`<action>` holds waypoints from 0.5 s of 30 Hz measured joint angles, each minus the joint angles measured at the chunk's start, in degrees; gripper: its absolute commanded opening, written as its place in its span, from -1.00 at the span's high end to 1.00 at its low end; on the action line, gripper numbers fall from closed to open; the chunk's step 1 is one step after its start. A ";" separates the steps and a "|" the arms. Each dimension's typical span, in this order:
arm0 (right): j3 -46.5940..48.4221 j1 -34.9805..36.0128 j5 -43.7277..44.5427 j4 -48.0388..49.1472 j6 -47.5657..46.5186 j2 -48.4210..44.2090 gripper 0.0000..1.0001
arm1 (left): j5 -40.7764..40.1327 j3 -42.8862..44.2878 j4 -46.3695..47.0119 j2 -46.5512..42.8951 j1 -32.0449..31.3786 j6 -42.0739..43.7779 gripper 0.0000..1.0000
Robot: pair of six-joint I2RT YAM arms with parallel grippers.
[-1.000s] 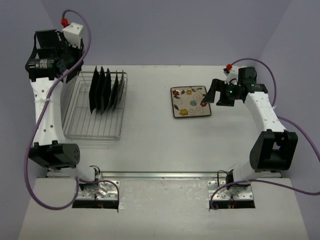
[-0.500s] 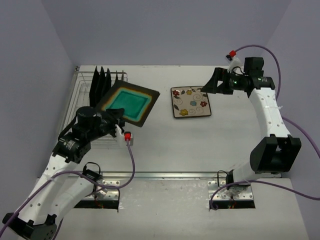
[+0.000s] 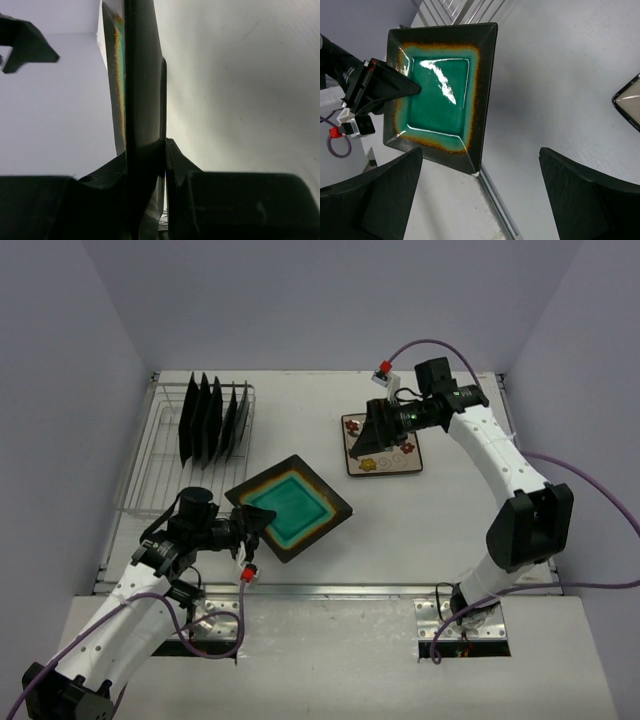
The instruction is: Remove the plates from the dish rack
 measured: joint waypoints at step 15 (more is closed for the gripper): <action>-0.02 10.81 -7.09 1.40 5.37 13.29 -0.95 | 4.59 -0.07 3.84 -0.13 0.00 1.04 1.00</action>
